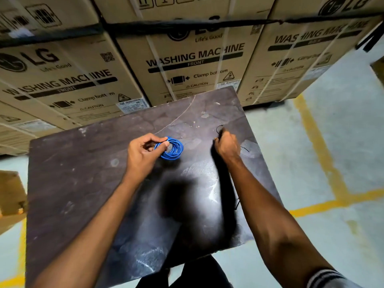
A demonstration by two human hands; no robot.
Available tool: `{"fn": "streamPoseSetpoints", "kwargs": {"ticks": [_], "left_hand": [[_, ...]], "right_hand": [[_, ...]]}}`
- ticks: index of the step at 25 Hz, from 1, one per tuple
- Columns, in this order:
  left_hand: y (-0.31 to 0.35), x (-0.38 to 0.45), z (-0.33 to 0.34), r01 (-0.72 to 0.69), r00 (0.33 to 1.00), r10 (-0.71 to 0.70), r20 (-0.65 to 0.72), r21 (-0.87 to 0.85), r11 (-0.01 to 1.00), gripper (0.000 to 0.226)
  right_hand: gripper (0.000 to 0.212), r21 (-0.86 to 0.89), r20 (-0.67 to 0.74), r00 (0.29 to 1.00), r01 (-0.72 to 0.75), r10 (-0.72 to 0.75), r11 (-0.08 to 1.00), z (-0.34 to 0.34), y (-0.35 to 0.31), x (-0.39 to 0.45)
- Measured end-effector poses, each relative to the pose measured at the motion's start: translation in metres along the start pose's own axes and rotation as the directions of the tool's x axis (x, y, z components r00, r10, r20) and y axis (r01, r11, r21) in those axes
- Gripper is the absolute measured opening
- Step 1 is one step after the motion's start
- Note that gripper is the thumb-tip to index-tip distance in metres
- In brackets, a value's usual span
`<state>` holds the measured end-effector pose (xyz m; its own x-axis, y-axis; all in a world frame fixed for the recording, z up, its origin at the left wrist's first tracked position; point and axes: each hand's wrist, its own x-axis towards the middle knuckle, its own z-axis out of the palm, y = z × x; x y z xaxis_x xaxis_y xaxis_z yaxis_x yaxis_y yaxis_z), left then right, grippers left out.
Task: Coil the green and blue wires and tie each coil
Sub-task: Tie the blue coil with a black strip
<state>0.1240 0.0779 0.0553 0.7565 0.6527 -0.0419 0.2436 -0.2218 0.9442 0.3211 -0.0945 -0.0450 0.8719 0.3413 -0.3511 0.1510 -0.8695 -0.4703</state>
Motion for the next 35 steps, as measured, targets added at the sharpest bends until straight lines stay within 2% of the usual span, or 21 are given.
{"fn": "streamPoseSetpoints", "kwargs": {"ticks": [5, 9, 12, 14, 17, 20, 23, 25, 27, 29, 32, 35], "left_hand": [[-0.009, 0.001, -0.006, 0.031, 0.999, -0.031, -0.026, 0.012, 0.999, 0.013], [-0.007, 0.000, -0.007, 0.044, 0.999, -0.044, -0.020, -0.026, 0.999, 0.023], [-0.006, -0.002, -0.007, 0.042, 0.999, -0.043, -0.012, -0.048, 0.998, 0.020], [-0.006, -0.005, -0.010, 0.037, 0.999, -0.038, -0.008, -0.058, 0.998, 0.019], [-0.006, -0.009, -0.020, 0.020, 1.000, -0.020, -0.006, -0.064, 0.998, 0.011], [0.000, -0.016, -0.034, 0.001, 1.000, -0.002, -0.017, -0.070, 0.998, 0.009], [0.011, -0.026, -0.051, -0.028, 0.999, 0.026, -0.026, -0.076, 0.997, 0.012], [0.022, -0.033, -0.064, -0.048, 0.998, 0.045, -0.038, -0.093, 0.994, 0.015], [0.035, -0.042, -0.076, -0.071, 0.997, 0.066, -0.041, -0.117, 0.991, 0.019], [0.050, -0.052, -0.088, -0.105, 0.994, 0.101, -0.030, -0.130, 0.986, 0.020], [0.072, -0.071, -0.105, -0.153, 0.988, 0.155, -0.005, -0.165, 0.974, 0.014], [0.092, -0.090, -0.122, -0.192, 0.979, 0.201, 0.018, -0.223, 0.956, 0.016]], "right_hand": [[0.020, -0.129, -0.032, 0.999, 0.019, -0.023, 0.991, 0.013, -0.005, 0.007], [0.017, -0.132, -0.041, 0.996, 0.076, -0.082, 0.988, 0.016, -0.009, 0.000], [0.011, -0.100, 0.001, 0.989, 0.150, -0.151, 0.984, 0.016, -0.012, -0.008], [0.007, -0.058, -0.025, 0.975, 0.220, -0.222, 0.974, 0.014, -0.017, -0.017], [0.008, 0.004, 0.005, 0.942, 0.335, -0.335, 0.942, 0.007, -0.026, -0.031], [0.010, -0.085, -0.007, 0.908, 0.416, -0.418, 0.905, -0.005, -0.037, -0.044], [0.018, -0.169, -0.046, 0.818, 0.559, -0.573, 0.812, -0.020, -0.057, -0.060], [0.019, -0.161, -0.078, 0.755, 0.635, -0.651, 0.756, -0.037, -0.076, -0.071], [0.017, -0.083, -0.199, 0.709, 0.676, -0.677, 0.732, -0.055, -0.094, -0.084], [0.012, 0.079, -0.318, 0.697, 0.695, -0.643, 0.715, -0.071, -0.111, -0.096], [0.020, 0.504, -0.371, 0.785, 0.619, -0.496, 0.603, -0.094, -0.138, -0.113], [0.018, 0.721, -0.312, 0.823, 0.530, -0.474, 0.446, -0.111, -0.162, -0.131]]}}
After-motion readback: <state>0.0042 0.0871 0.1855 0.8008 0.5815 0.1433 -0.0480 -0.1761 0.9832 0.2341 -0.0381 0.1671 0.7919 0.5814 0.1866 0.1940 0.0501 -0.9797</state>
